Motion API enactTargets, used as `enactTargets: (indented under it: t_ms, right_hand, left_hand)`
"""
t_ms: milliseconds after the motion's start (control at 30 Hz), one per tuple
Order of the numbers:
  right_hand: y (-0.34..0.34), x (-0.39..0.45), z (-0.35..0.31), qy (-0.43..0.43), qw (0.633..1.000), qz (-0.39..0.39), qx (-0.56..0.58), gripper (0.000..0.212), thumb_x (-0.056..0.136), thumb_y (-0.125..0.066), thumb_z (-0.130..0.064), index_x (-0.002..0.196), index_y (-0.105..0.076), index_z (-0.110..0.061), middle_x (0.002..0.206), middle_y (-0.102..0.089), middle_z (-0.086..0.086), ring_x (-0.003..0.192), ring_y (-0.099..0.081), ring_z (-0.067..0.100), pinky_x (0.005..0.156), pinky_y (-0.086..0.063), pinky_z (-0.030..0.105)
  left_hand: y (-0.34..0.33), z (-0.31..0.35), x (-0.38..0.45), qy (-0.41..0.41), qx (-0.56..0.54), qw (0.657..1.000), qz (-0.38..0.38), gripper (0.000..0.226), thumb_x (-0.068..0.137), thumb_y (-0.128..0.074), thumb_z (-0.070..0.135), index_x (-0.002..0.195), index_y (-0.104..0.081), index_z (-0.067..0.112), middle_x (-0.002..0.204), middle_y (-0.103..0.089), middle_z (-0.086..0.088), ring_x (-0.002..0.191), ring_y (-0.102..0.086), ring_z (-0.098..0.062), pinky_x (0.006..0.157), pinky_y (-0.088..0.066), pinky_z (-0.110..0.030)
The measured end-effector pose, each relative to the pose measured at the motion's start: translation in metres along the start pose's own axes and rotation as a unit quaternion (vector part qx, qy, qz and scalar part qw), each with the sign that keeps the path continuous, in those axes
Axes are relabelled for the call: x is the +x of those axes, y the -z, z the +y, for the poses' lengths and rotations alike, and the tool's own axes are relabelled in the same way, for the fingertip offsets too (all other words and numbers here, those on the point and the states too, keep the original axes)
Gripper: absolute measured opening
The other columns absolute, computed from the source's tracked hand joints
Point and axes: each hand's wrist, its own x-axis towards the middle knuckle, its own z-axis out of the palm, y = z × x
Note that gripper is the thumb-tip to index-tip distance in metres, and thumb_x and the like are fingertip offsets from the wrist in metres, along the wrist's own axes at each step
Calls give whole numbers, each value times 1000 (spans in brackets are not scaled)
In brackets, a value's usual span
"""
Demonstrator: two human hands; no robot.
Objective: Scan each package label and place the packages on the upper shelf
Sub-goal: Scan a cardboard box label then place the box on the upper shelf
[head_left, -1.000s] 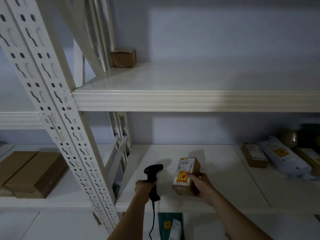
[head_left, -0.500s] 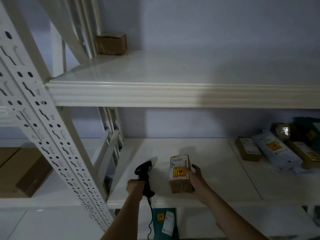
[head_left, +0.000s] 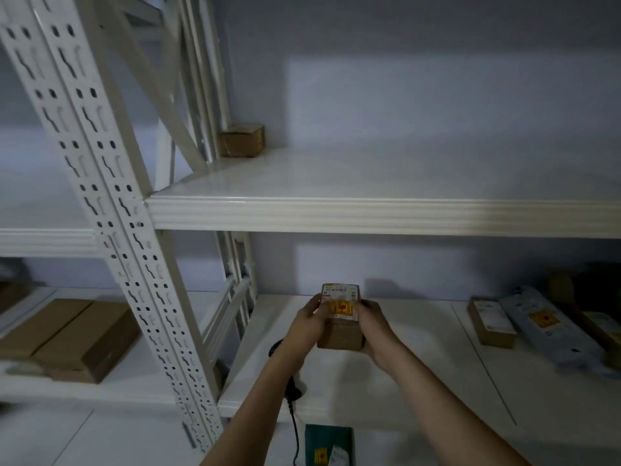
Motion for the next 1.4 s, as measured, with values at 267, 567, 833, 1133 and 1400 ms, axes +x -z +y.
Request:
enactTargets:
  t_ms: [267, 567, 833, 1133, 1400]
  right_hand:
    - [-6, -73, -59, 83, 975, -177, -101, 62, 98, -53, -52, 151, -36, -25, 135, -64, 0, 120, -63, 16, 109, -46, 37]
    - [-7, -144, -91, 216, 900, -219, -309, 70, 79, -84, -34, 142, -51, -39, 131, -65, -20, 128, -54, 1, 116, -40, 37]
    - [-54, -216, -121, 304, 901, -164, -264, 44, 88, -76, -32, 131, -64, -33, 126, -69, -18, 122, -60, 0, 113, -43, 35]
    - [-88, -247, -140, 436, 873, -65, -209, 56, 90, -73, -14, 140, -55, -34, 129, -66, -21, 122, -59, -2, 106, -47, 25]
    - [-102, -218, -178, 458, 863, -6, -213, 55, 89, -72, -7, 140, -54, -22, 131, -67, -5, 122, -62, 13, 110, -47, 43]
  left_hand:
    - [37, 66, -65, -80, 110, 988, -69, 46, 75, -74, 55, 115, -53, 52, 108, -71, 22, 100, -67, 3, 78, -55, -17]
    - [92, 129, -127, -177, 246, 948, -96, 55, 79, -80, 31, 129, -58, 33, 113, -70, 20, 100, -62, 12, 76, -47, -1]
    - [135, 168, -173, -246, 163, 954, -60, 42, 84, -75, 31, 124, -63, 34, 112, -71, 18, 101, -65, 7, 79, -51, -7]
    - [153, 202, -185, -323, 94, 942, 1, 62, 82, -79, 20, 138, -55, 26, 132, -61, 8, 120, -58, -2, 106, -47, -27]
    - [146, 230, -145, -368, 123, 920, 46, 47, 86, -74, 16, 130, -60, 25, 120, -70, 6, 108, -62, 4, 98, -49, -17]
